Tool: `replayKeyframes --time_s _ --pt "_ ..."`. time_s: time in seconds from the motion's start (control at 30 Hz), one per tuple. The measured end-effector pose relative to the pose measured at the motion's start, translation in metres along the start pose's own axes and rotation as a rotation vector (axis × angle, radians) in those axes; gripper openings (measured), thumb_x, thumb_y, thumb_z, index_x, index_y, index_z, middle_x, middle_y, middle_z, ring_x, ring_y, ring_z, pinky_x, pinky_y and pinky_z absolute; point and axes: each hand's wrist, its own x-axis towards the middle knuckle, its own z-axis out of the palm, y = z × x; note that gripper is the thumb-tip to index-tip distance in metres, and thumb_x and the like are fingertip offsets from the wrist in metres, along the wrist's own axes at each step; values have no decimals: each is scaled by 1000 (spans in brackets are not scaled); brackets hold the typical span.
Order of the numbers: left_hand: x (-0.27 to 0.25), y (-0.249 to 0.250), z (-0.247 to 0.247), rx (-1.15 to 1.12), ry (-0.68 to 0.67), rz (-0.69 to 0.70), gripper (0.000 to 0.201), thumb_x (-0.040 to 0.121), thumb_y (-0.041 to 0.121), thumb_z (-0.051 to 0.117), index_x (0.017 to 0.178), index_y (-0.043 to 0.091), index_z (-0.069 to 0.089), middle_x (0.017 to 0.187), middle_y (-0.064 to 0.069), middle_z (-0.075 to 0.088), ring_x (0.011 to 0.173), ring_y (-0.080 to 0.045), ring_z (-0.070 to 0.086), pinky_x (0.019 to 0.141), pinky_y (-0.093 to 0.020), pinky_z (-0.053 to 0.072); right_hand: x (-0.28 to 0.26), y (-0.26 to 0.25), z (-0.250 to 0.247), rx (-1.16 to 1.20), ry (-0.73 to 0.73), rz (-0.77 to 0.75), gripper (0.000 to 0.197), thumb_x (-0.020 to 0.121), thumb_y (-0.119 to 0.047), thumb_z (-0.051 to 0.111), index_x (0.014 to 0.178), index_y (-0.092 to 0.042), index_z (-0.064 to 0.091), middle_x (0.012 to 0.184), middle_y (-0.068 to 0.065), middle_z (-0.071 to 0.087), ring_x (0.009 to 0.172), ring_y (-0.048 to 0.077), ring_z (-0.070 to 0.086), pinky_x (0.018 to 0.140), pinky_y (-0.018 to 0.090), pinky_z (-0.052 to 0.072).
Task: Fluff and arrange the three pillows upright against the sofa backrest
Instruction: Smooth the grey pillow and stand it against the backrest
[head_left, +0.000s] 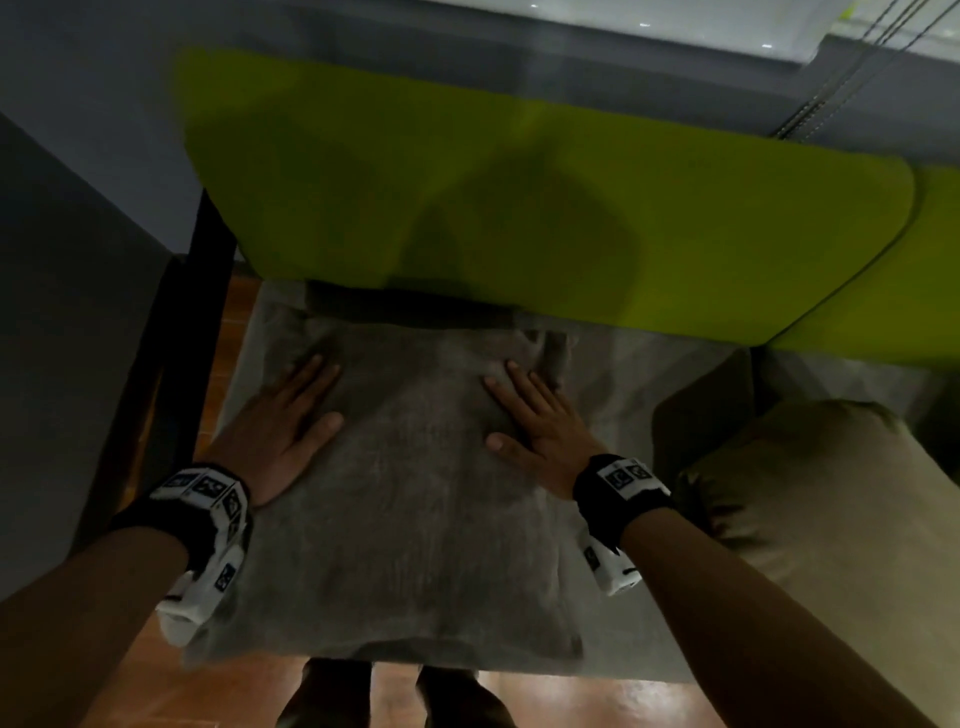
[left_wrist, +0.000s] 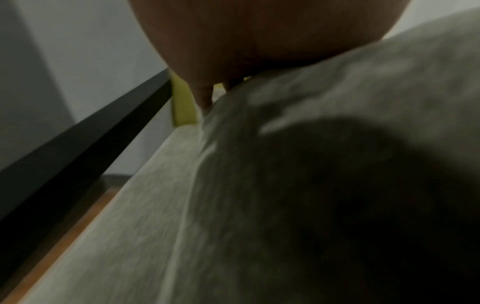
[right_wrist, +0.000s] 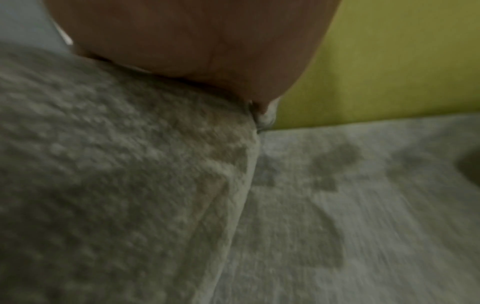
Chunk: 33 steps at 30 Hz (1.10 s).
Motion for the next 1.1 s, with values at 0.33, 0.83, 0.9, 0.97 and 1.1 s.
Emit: replayKeyframes --time_s 0.33,0.83,0.9,0.97,1.1 --pt "27 8 -15 -59 -63 -289 96 82 87 6 159 30 9 167 -4 18 150 -27 25 119 -54 23 10 2 -11 58 -87 474 97 80 -95 9 161 -42 3 172 -9 3 158 24 -4 118 69 -12" --pt "9 -2 14 262 -133 93 80 80 82 -13 153 48 -18 165 12 -22 155 -22 -11 119 -62 9 26 -48 21 -326 16 -47 75 96 -77 19 159 -47 -9 169 -13 -20 155 20 -24 122 61 -12" --pt "24 -3 19 259 -138 83 78 82 81 -10 153 47 -17 166 11 -19 155 -23 -6 120 -61 9 31 -39 25 -305 12 14 74 97 -77 20 158 -49 -12 167 -16 -25 154 18 -27 122 59 -13" --pt "38 -5 20 250 -155 93 79 83 81 -8 154 46 -16 166 11 -18 155 -20 -5 121 -60 8 32 -30 24 -246 6 89 75 96 -79 17 157 -50 -15 166 -18 -26 154 17 -26 124 58 -10" --pt "51 -7 20 276 -185 81 87 77 83 -16 154 43 -16 166 11 -18 155 -17 -6 121 -58 7 28 -11 22 -183 -43 226 78 92 -83 12 155 -50 -21 165 -22 -26 154 16 -23 124 58 -9"
